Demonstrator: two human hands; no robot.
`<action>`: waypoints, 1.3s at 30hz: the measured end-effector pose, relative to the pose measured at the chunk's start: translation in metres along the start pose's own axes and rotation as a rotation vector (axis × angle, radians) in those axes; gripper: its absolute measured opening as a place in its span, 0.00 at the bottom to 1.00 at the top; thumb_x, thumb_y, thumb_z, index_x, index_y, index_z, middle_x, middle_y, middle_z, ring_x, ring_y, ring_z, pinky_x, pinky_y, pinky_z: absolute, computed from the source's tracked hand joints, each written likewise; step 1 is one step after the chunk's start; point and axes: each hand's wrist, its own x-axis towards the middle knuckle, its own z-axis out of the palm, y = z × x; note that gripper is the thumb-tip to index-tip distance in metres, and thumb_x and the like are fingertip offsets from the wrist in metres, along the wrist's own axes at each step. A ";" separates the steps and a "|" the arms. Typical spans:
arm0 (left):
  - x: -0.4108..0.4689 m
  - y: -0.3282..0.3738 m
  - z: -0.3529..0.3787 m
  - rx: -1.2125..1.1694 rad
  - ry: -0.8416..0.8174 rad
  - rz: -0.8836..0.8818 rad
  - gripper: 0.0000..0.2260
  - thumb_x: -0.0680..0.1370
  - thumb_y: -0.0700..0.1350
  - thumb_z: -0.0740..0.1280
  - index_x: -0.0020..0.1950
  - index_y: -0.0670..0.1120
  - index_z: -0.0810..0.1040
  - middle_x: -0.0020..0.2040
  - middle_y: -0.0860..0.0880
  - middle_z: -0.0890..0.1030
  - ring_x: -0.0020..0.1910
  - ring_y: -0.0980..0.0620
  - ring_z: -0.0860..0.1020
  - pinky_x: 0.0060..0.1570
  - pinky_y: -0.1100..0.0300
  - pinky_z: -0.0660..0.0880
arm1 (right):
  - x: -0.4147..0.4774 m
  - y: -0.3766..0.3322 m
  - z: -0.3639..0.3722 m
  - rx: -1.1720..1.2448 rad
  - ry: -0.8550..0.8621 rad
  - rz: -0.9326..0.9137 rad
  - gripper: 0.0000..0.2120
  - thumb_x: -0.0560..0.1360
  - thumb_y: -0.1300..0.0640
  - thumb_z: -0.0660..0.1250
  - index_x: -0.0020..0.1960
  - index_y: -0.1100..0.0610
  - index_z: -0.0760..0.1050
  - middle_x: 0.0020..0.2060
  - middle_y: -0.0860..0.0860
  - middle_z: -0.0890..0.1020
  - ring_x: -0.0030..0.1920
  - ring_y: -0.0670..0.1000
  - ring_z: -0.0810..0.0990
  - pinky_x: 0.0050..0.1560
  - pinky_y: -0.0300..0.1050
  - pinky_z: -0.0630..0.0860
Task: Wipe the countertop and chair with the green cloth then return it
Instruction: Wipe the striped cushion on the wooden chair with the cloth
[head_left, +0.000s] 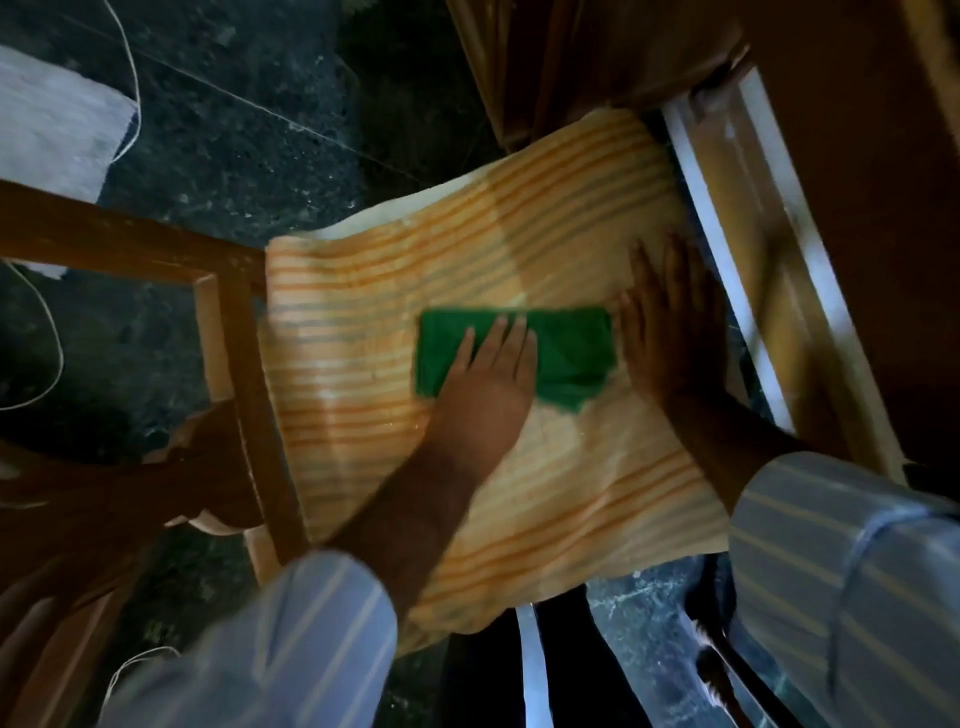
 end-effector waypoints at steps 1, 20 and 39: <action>-0.028 0.011 0.011 -0.055 -0.017 -0.013 0.33 0.74 0.39 0.37 0.79 0.37 0.55 0.80 0.38 0.56 0.79 0.38 0.55 0.76 0.38 0.53 | 0.000 0.001 0.001 -0.005 0.006 0.010 0.27 0.88 0.44 0.48 0.85 0.48 0.57 0.85 0.58 0.61 0.83 0.65 0.61 0.80 0.64 0.62; -0.050 -0.088 -0.029 -0.397 0.504 -0.522 0.26 0.76 0.30 0.59 0.75 0.40 0.67 0.75 0.41 0.70 0.75 0.44 0.67 0.76 0.56 0.56 | -0.009 -0.008 -0.005 -0.045 -0.094 -0.145 0.34 0.86 0.36 0.48 0.86 0.53 0.52 0.86 0.59 0.53 0.86 0.61 0.53 0.82 0.68 0.54; -0.216 0.096 0.080 -0.678 -0.128 -0.328 0.34 0.76 0.38 0.65 0.81 0.49 0.56 0.81 0.52 0.55 0.79 0.50 0.59 0.77 0.56 0.57 | -0.012 -0.004 0.011 -0.103 0.049 -0.159 0.32 0.87 0.38 0.48 0.86 0.51 0.51 0.86 0.57 0.56 0.86 0.61 0.55 0.83 0.65 0.54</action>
